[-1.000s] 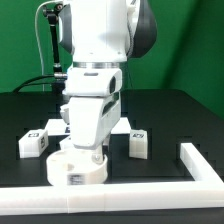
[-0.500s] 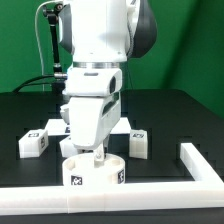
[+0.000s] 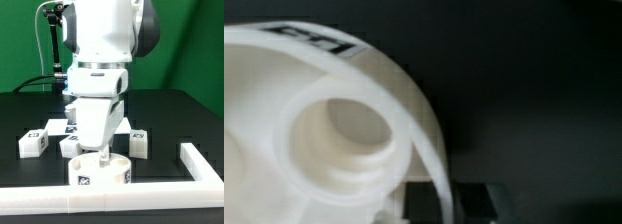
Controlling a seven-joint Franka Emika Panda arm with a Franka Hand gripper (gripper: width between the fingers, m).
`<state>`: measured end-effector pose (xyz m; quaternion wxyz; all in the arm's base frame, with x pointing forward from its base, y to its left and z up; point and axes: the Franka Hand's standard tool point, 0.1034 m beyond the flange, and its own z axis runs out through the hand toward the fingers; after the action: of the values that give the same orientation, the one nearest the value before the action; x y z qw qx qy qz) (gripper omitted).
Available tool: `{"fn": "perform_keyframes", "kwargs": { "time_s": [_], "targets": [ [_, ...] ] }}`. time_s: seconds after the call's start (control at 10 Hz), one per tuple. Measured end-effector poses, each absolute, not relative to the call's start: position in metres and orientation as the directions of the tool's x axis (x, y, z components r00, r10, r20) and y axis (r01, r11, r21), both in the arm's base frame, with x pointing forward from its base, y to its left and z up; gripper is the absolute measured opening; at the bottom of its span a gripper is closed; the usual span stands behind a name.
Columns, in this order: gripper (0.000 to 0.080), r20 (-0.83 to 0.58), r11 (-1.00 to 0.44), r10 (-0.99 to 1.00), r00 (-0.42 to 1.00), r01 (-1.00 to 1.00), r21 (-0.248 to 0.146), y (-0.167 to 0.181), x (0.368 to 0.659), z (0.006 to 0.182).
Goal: Assemble stool
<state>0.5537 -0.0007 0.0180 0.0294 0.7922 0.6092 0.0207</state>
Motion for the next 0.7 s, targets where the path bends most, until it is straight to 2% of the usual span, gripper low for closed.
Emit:
{"fn": "perform_keyframes", "kwargs": {
  "time_s": [0.1,0.4,0.7],
  "targets": [
    [0.0031,0.003,-0.226,0.974,0.226,0.972,0.072,0.012,0.556,0.019],
    [0.0031,0.015,-0.171,0.985,0.170,0.984,0.040,0.050,0.557,0.018],
    [0.0031,0.027,-0.188,0.982,0.187,0.981,0.044,0.079,0.560,0.018]
  ]
}}
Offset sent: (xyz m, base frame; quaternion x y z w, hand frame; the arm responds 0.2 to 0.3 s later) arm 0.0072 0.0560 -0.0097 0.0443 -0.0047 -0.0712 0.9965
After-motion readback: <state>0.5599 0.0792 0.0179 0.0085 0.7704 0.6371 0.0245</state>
